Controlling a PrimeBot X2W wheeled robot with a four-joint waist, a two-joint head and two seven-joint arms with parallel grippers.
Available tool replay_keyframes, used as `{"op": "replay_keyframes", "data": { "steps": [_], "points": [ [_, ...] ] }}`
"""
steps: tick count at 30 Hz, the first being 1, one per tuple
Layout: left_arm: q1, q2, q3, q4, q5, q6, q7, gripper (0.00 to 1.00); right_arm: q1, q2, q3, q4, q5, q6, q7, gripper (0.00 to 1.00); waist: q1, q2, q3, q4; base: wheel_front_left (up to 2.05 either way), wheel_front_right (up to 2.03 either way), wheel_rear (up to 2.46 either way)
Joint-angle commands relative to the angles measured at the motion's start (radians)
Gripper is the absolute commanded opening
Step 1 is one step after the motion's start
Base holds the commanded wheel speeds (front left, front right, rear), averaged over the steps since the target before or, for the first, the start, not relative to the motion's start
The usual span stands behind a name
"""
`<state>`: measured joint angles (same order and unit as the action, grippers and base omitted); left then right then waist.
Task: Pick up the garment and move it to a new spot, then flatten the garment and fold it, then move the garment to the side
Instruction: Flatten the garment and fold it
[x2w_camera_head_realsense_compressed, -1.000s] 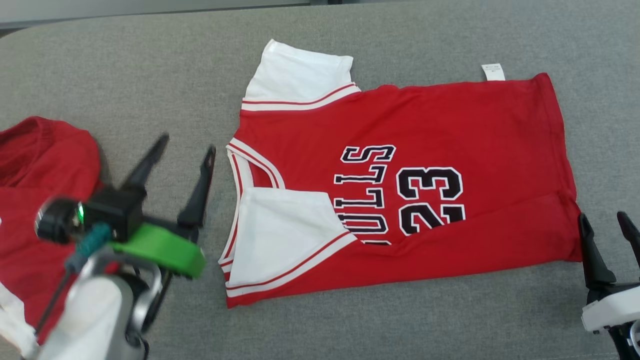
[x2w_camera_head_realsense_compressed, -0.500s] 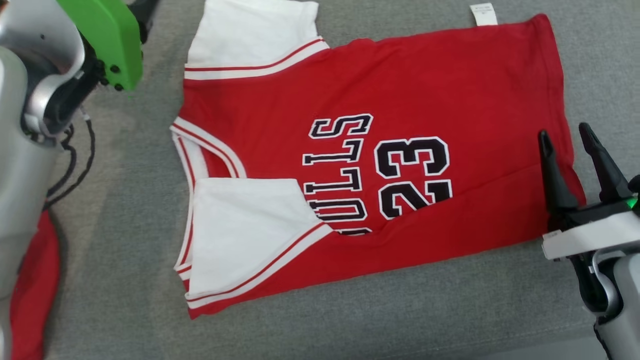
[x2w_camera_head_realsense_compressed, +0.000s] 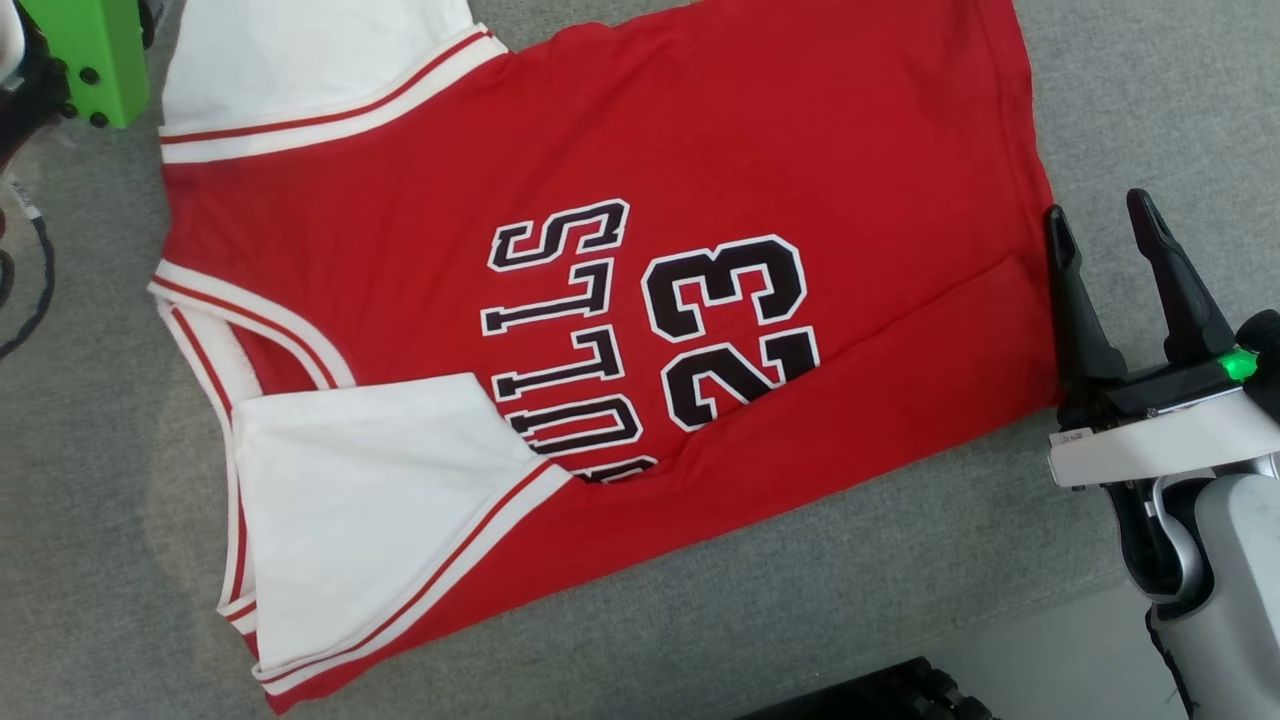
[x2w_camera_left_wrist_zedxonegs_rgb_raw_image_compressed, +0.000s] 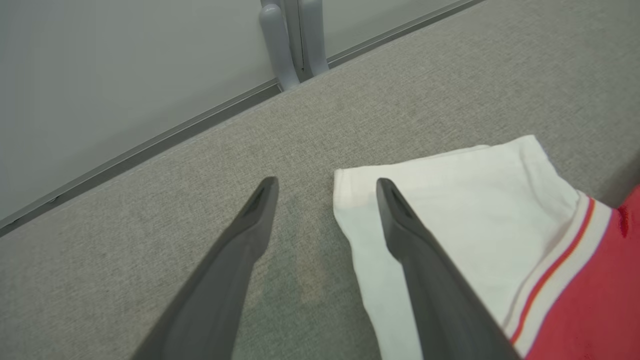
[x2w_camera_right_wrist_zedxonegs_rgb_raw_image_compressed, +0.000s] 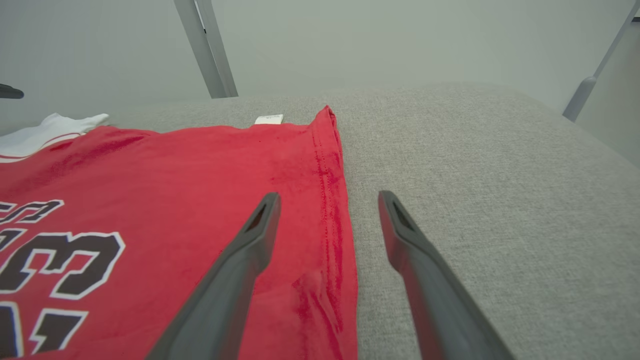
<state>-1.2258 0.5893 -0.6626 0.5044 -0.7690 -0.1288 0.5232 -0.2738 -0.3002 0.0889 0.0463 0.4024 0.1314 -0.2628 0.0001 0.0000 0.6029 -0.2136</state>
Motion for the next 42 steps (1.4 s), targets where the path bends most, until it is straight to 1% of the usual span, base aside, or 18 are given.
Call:
{"op": "replay_keyframes", "data": {
  "steps": [1,10,12,22,23,24,25,26,29,31,34,35,36,37,42],
  "points": [
    [-0.020,0.015,-0.015,0.017,-0.009,-0.002,-0.007,1.00,-0.009,0.004,-0.002,-0.004,0.001,-0.001,-0.002,1.00,-0.0001,0.0000,0.035,-0.031,0.00,0.00,0.00],
    [-0.079,0.047,-0.105,0.081,-0.019,-0.002,-0.046,1.00,-0.008,0.016,-0.012,-0.005,-0.002,-0.001,-0.002,1.00,-0.0001,0.0000,0.067,-0.038,0.00,0.00,0.00],
    [-0.092,0.054,-0.125,0.096,-0.006,-0.002,-0.059,1.00,-0.009,0.015,-0.011,-0.005,-0.005,-0.001,-0.002,1.00,-0.0001,0.0000,0.071,-0.038,0.00,0.00,0.00],
    [-0.124,0.039,-0.221,0.116,-0.052,-0.002,-0.084,1.00,-0.015,0.013,-0.017,0.001,-0.012,-0.001,-0.002,1.00,-0.0001,0.0000,0.078,-0.034,0.00,0.00,0.00],
    [-0.130,0.041,-0.232,0.116,-0.056,-0.002,-0.088,0.95,-0.015,0.012,-0.016,0.002,-0.013,-0.001,-0.002,1.00,-0.0001,0.0000,0.077,-0.035,0.00,0.00,0.00],
    [-0.133,0.043,-0.242,0.119,-0.063,-0.002,-0.089,0.73,-0.015,0.012,-0.014,0.003,-0.014,-0.001,-0.002,1.00,-0.0001,0.0000,0.077,-0.035,0.00,0.00,0.00],
    [-0.136,0.045,-0.249,0.120,-0.068,-0.002,-0.089,0.58,-0.016,0.012,-0.013,0.003,-0.014,-0.001,-0.002,1.00,-0.0001,0.0000,0.076,-0.036,0.00,0.00,0.00],
    [-0.138,0.046,-0.260,0.122,-0.077,-0.002,-0.089,0.49,-0.016,0.011,-0.013,0.005,-0.013,-0.001,-0.002,1.00,-0.0001,0.0000,0.075,-0.038,0.00,0.00,0.00],
    [-0.148,0.055,-0.281,0.130,-0.090,-0.002,-0.094,0.40,-0.015,0.009,-0.011,0.007,-0.012,-0.001,-0.002,1.00,-0.0001,0.0000,0.073,-0.042,0.00,0.00,0.00],
    [-0.154,0.059,-0.296,0.135,-0.102,-0.002,-0.097,0.31,-0.014,0.008,-0.010,0.009,-0.011,-0.001,-0.002,1.00,-0.0001,0.0000,0.072,-0.045,0.00,0.00,0.00],
    [-0.163,0.063,-0.321,0.142,-0.118,-0.002,-0.095,0.31,-0.013,0.006,-0.009,0.011,-0.011,-0.001,-0.002,1.00,-0.0001,0.0000,0.071,-0.049,0.00,0.00,0.00],
    [-0.165,0.065,-0.329,0.144,-0.122,-0.002,-0.092,0.22,-0.013,0.006,-0.008,0.011,-0.012,-0.001,-0.002,1.00,-0.0001,0.0000,0.071,-0.051,0.00,0.00,0.00],
    [-0.167,0.067,-0.338,0.146,-0.128,-0.002,-0.090,0.07,-0.014,0.006,-0.007,0.012,-0.014,-0.001,-0.002,1.00,-0.0001,0.0000,0.070,-0.052,0.00,0.00,0.00],
    [-0.169,0.068,-0.344,0.148,-0.133,-0.002,-0.091,0.00,-0.014,0.006,-0.006,0.012,-0.015,-0.001,-0.002,1.00,-0.0001,0.0000,0.069,-0.053,0.00,0.00,0.00],
    [-0.181,0.059,-0.380,0.143,-0.157,-0.002,-0.108,0.00,-0.031,-0.009,0.007,0.004,-0.021,-0.001,-0.002,1.00,-0.0001,0.0000,0.047,-0.044,0.00,0.00,0.00]
  ]
}}
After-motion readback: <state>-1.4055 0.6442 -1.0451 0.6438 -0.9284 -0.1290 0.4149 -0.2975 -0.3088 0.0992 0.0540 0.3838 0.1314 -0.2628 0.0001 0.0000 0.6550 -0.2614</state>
